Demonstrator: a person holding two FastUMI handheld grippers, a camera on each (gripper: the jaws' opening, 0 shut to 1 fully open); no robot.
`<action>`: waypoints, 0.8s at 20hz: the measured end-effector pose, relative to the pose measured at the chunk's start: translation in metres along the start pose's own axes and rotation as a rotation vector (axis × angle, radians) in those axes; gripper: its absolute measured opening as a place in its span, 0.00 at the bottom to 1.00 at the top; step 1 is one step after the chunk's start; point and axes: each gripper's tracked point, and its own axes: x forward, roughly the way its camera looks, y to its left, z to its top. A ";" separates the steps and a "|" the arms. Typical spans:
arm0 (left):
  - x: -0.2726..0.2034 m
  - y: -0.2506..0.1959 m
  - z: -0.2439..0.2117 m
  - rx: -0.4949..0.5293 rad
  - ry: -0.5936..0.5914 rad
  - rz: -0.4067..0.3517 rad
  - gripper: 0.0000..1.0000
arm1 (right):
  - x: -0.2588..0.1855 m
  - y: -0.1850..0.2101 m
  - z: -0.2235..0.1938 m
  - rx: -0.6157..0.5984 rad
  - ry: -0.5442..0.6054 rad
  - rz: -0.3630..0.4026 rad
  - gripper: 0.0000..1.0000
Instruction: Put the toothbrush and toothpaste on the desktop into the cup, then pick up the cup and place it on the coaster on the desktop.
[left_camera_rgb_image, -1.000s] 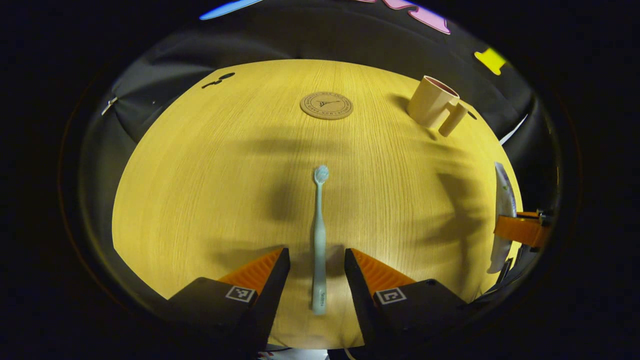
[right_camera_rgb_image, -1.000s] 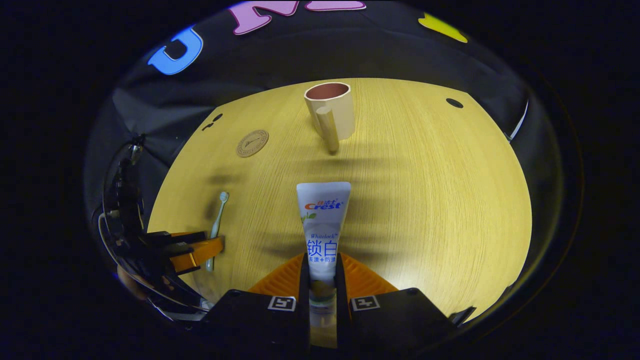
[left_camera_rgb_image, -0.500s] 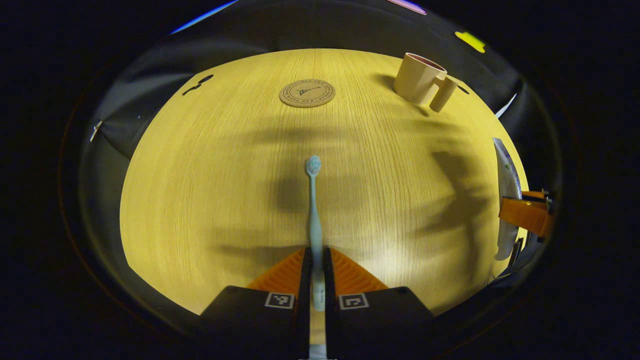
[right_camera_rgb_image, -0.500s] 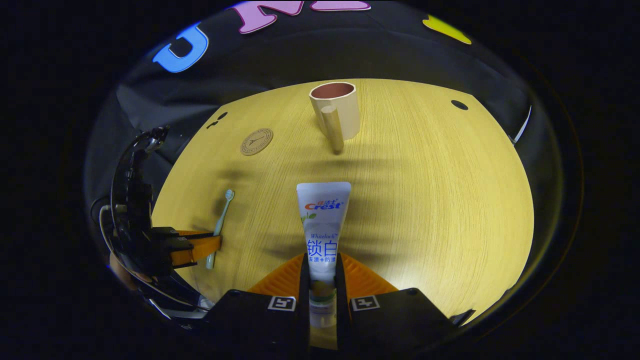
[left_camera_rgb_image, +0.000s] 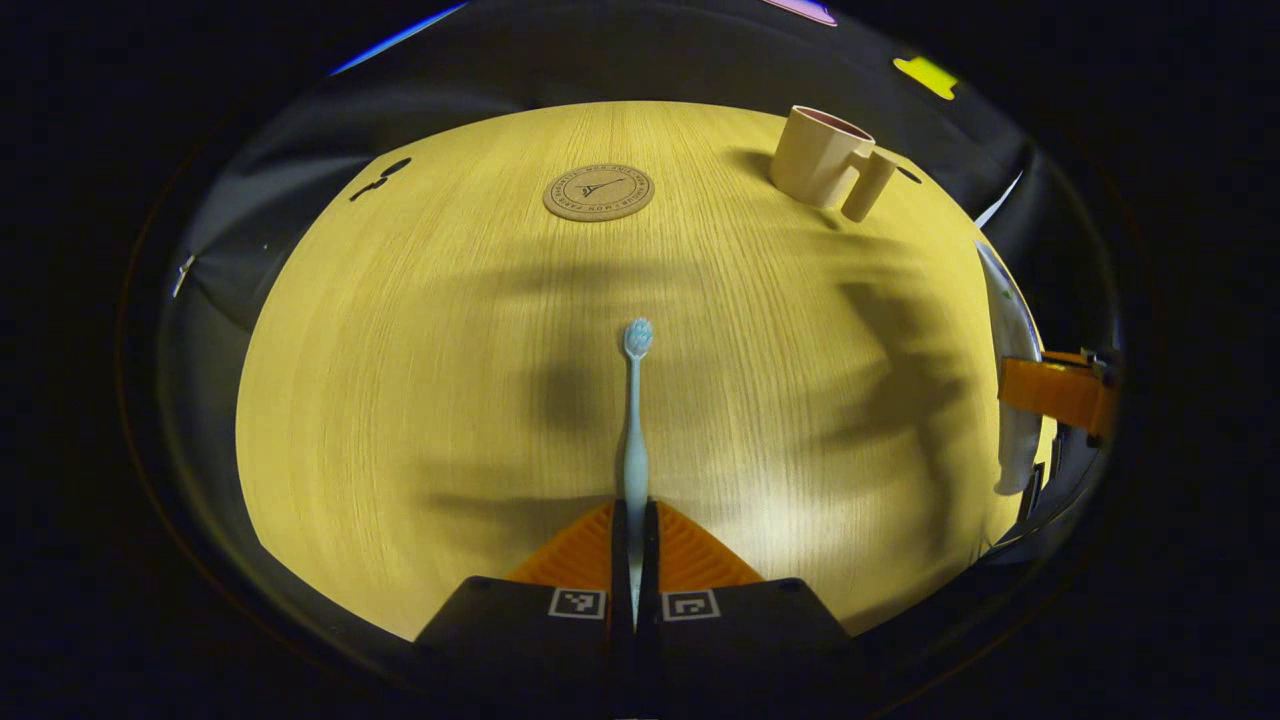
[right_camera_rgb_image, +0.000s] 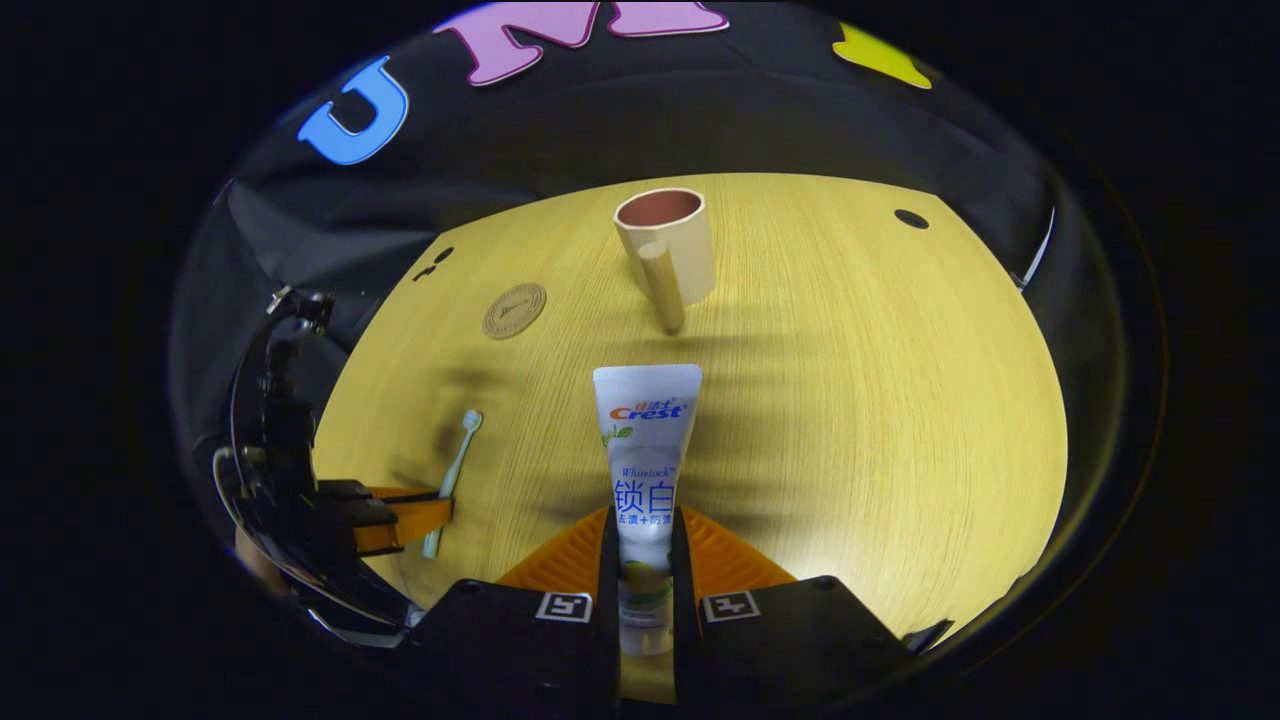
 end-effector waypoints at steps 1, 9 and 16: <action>-0.004 -0.002 0.003 0.006 -0.020 -0.002 0.07 | 0.000 -0.001 0.008 0.004 -0.020 -0.004 0.25; -0.062 -0.024 0.055 -0.006 -0.252 -0.057 0.06 | -0.015 0.008 0.105 -0.005 -0.226 0.005 0.25; -0.117 -0.035 0.111 -0.038 -0.424 -0.104 0.06 | -0.009 0.023 0.191 -0.059 -0.420 0.010 0.25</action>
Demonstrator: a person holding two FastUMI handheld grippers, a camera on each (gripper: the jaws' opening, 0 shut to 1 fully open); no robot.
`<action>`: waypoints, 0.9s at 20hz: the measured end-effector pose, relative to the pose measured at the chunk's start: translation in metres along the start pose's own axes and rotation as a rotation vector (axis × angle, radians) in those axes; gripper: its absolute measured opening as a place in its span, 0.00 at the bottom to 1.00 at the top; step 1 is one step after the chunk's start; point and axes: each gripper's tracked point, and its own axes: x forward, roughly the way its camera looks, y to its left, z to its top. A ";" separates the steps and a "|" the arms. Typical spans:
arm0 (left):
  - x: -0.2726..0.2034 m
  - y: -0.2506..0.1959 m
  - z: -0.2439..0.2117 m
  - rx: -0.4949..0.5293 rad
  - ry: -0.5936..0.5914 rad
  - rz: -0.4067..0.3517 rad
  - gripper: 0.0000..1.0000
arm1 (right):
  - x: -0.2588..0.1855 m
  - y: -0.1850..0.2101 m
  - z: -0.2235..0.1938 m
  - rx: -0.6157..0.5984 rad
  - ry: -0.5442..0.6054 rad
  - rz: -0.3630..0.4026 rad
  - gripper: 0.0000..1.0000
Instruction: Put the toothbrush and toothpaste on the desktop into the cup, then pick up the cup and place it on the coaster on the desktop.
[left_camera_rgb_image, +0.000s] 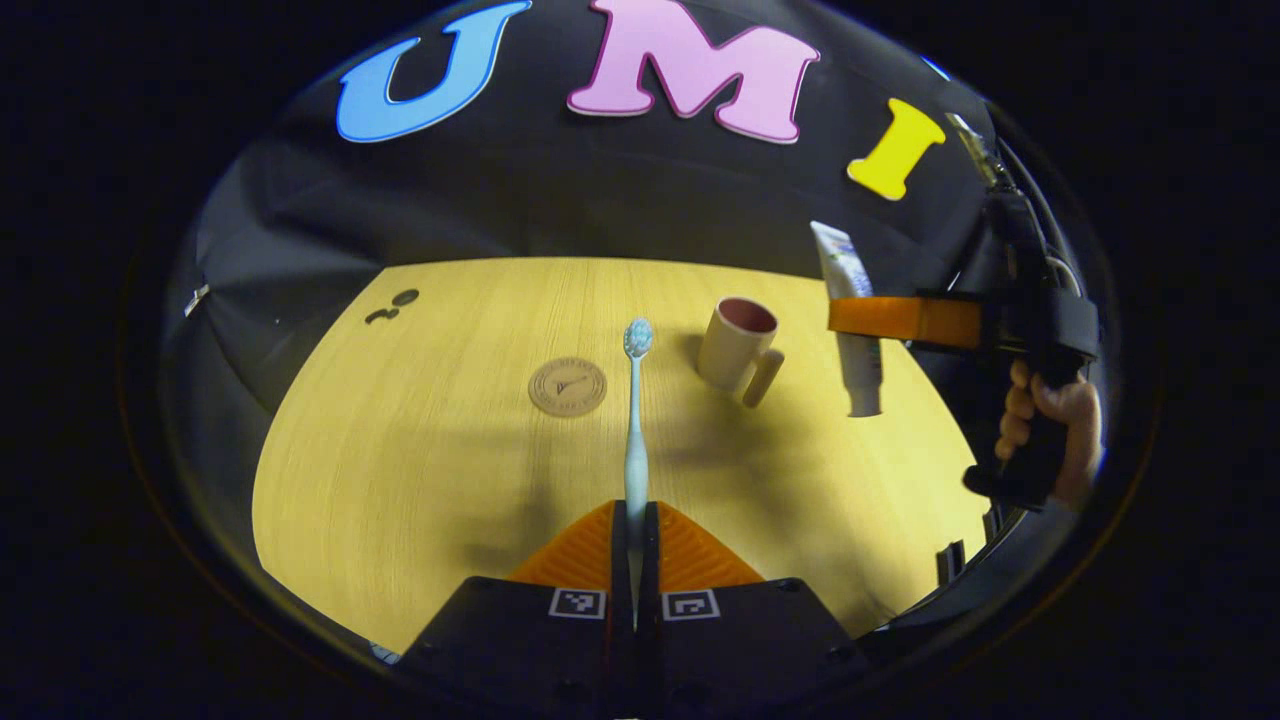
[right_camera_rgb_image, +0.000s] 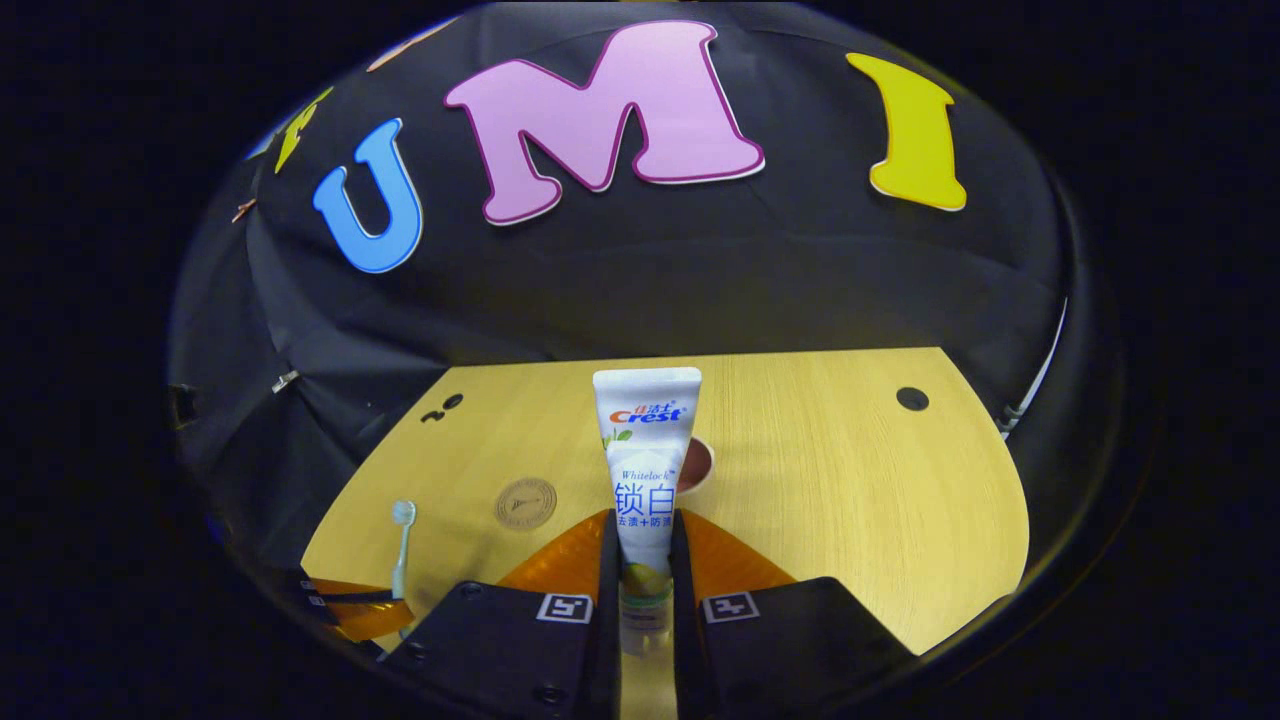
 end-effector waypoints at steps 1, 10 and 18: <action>-0.004 -0.003 0.010 -0.005 -0.015 -0.009 0.06 | 0.007 0.000 0.006 -0.009 -0.018 -0.002 0.25; -0.021 -0.028 0.102 -0.032 -0.186 -0.062 0.11 | 0.077 -0.016 0.060 0.008 -0.235 -0.033 0.25; 0.013 -0.031 0.110 -0.098 -0.214 -0.078 0.06 | 0.117 -0.026 0.072 -0.097 -0.388 -0.077 0.25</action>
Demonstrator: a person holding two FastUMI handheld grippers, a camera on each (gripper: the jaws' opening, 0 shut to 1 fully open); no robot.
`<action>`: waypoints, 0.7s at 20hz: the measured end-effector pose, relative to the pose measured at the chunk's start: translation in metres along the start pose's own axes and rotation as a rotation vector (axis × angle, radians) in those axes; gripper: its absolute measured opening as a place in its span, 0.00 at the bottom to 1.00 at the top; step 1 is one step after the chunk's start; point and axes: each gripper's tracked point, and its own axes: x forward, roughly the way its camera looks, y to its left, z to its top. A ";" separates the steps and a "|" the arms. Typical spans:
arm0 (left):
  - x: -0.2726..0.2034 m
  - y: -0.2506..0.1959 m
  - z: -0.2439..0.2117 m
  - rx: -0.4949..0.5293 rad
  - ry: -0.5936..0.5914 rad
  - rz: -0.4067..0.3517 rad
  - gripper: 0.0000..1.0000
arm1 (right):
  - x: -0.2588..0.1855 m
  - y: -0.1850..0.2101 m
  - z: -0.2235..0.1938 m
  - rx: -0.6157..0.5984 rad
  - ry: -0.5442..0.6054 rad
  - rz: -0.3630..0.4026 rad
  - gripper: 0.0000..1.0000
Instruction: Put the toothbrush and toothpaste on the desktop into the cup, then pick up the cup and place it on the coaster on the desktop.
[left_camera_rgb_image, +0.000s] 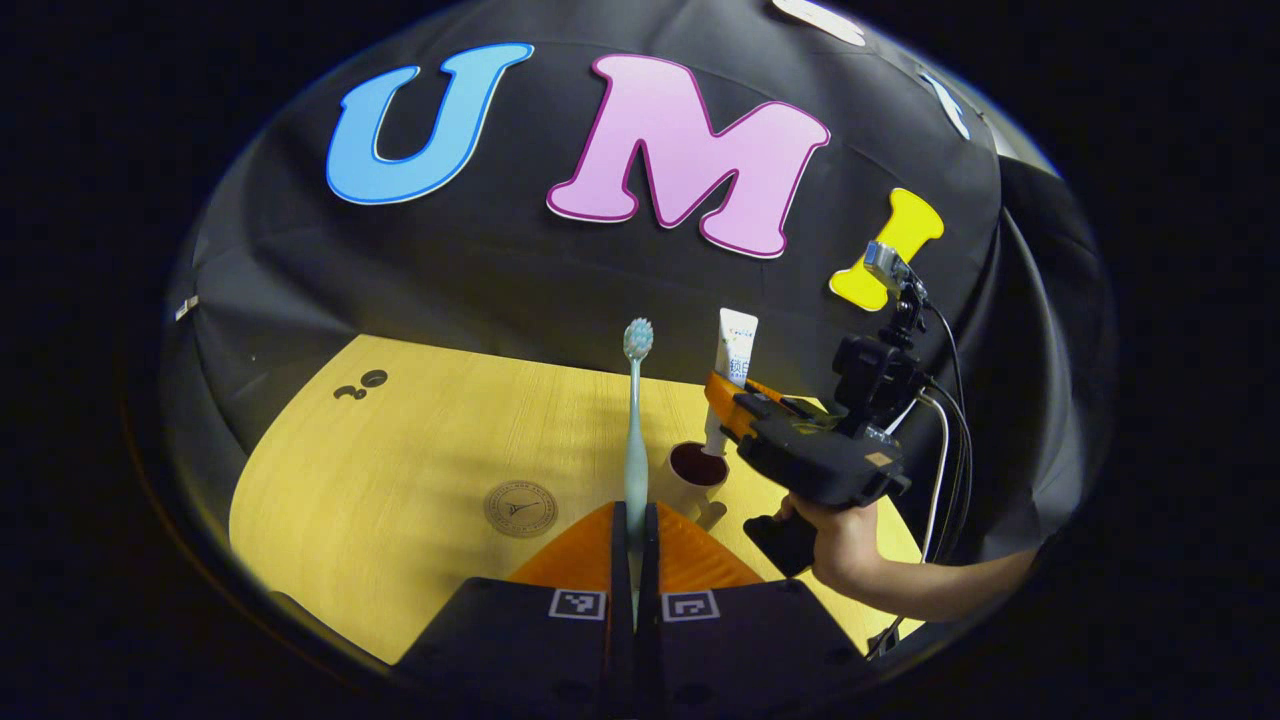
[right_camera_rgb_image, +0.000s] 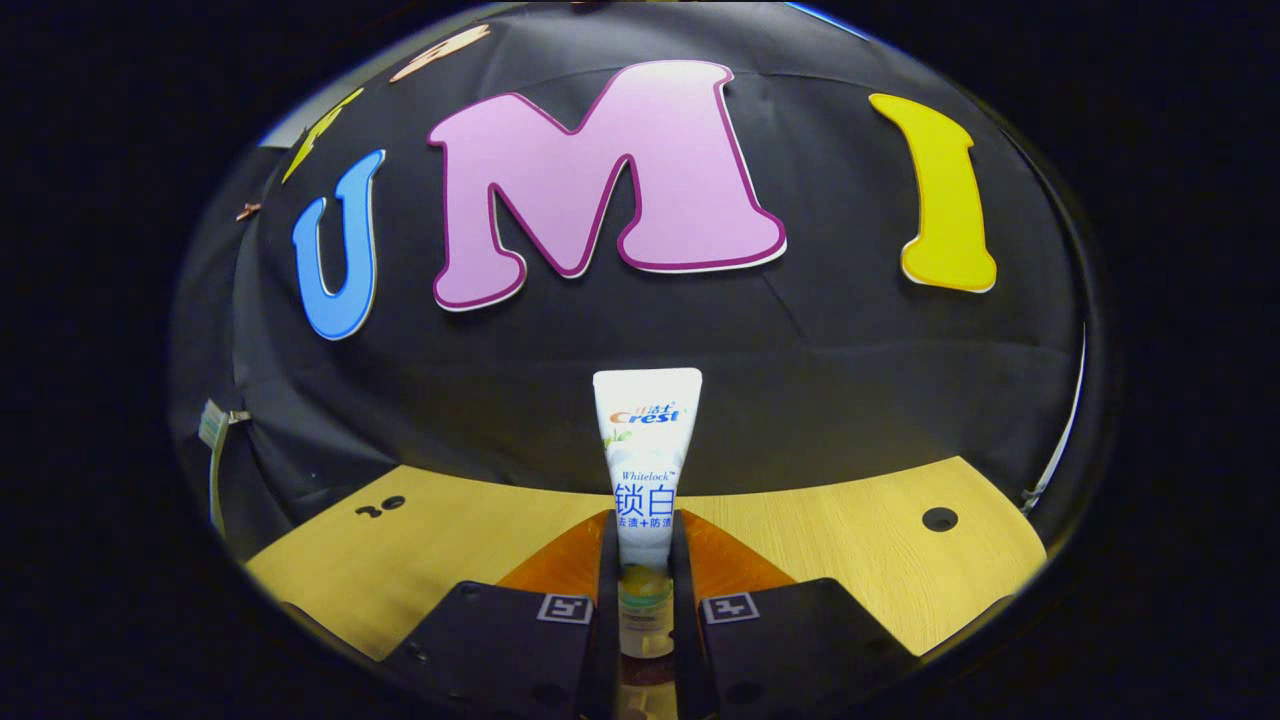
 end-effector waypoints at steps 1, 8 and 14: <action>0.003 0.001 -0.001 -0.011 -0.003 -0.005 0.06 | 0.001 0.001 -0.007 -0.005 -0.004 0.001 0.25; 0.025 0.005 -0.017 -0.052 -0.025 -0.022 0.06 | 0.005 0.000 -0.062 -0.025 0.033 -0.021 0.24; 0.035 -0.001 -0.037 -0.056 -0.002 -0.040 0.06 | 0.007 0.006 -0.078 -0.055 0.013 0.008 0.35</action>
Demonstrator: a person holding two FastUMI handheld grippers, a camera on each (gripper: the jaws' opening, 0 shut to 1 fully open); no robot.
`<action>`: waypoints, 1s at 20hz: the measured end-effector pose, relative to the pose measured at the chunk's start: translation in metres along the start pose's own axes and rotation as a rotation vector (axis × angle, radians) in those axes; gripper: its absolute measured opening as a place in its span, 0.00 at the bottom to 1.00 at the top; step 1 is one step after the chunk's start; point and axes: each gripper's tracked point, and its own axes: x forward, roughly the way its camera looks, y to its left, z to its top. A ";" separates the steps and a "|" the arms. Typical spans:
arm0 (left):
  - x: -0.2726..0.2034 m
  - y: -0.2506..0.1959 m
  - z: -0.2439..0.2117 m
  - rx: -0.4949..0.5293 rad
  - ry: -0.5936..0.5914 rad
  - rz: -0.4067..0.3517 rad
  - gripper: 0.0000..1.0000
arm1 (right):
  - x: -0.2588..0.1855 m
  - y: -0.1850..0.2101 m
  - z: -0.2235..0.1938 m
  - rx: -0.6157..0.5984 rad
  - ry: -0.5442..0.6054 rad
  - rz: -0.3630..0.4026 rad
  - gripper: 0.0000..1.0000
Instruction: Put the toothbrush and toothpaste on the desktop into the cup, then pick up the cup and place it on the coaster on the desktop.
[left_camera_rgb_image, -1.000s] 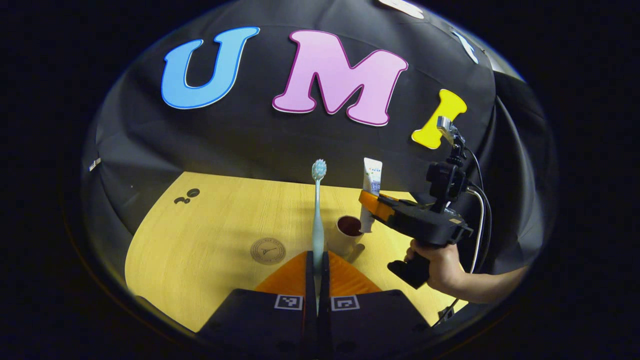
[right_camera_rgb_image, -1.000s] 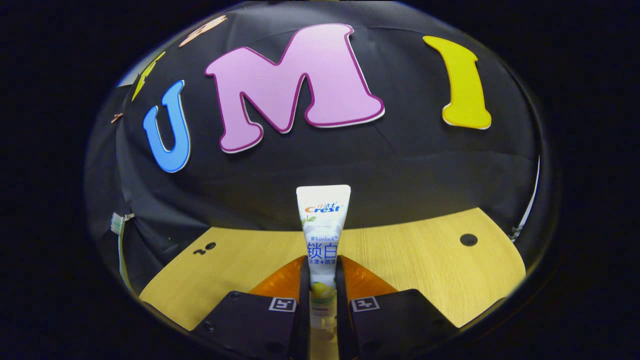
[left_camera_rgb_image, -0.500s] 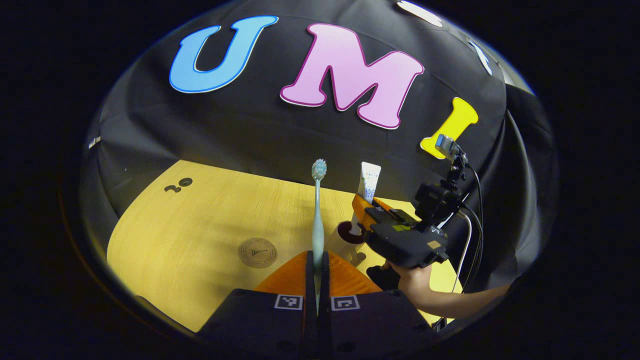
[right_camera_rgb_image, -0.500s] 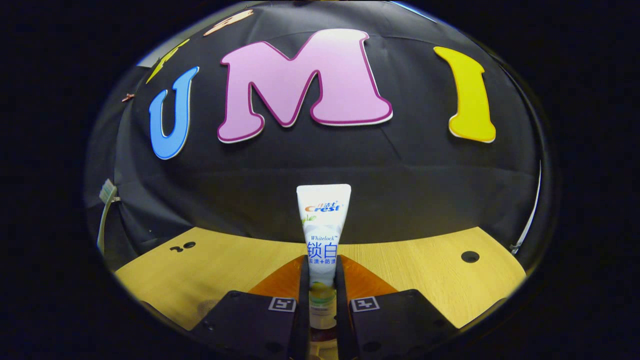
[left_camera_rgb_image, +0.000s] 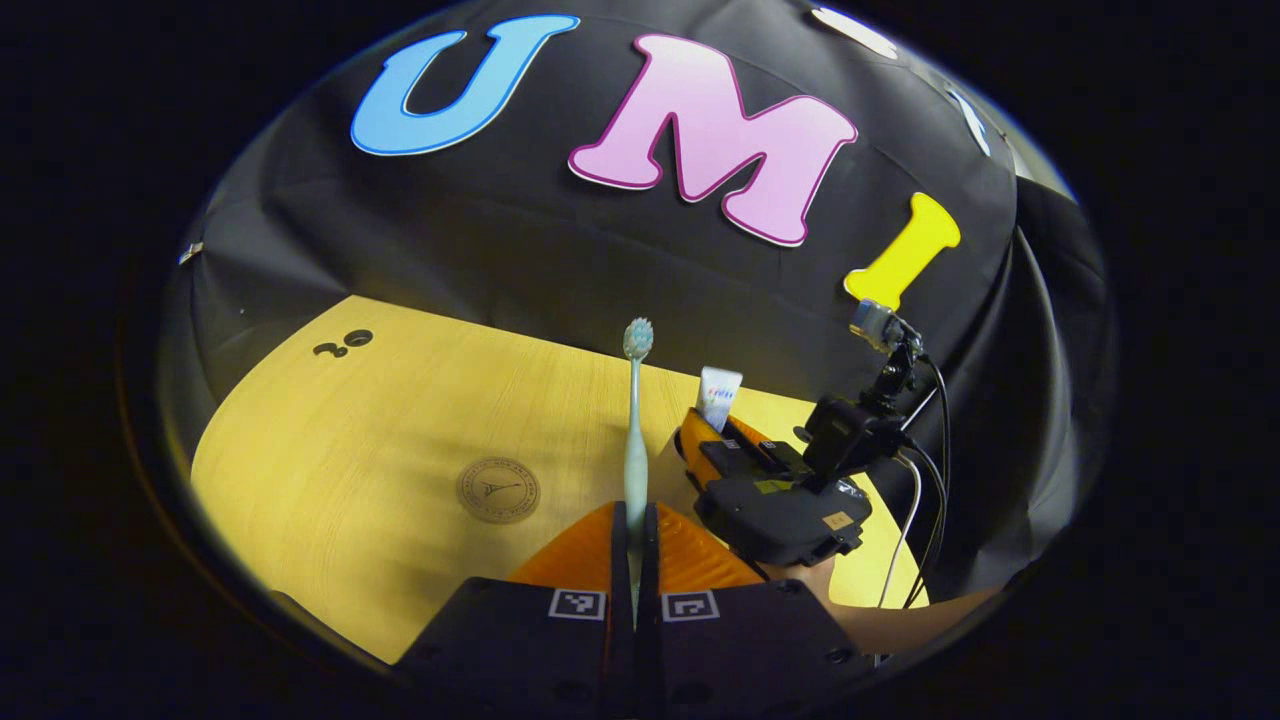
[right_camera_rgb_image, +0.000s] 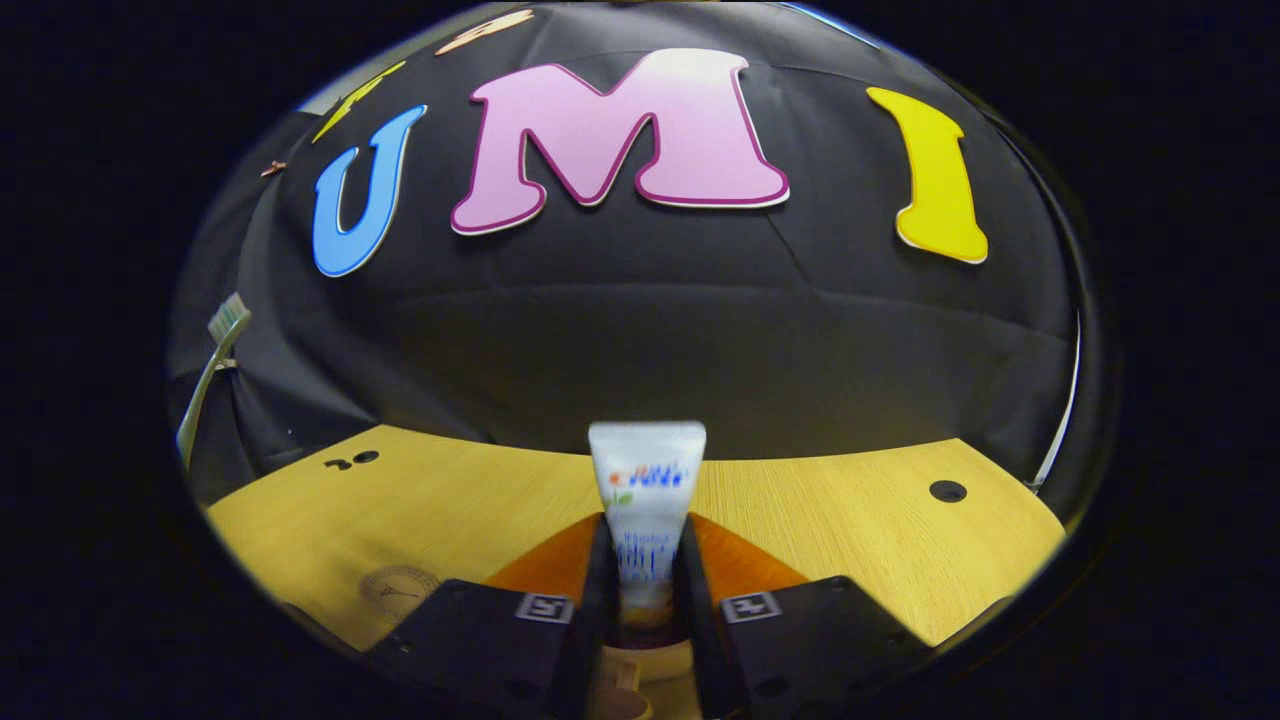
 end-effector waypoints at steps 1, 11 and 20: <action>0.002 -0.003 -0.001 0.007 0.003 -0.005 0.06 | -0.005 -0.001 0.001 -0.007 -0.004 0.005 0.43; 0.037 -0.058 0.045 0.045 -0.109 -0.138 0.06 | -0.056 -0.031 -0.011 0.094 0.102 -0.010 1.00; 0.047 -0.075 0.080 0.043 -0.203 -0.182 0.06 | -0.077 -0.029 0.022 0.123 0.062 0.018 0.98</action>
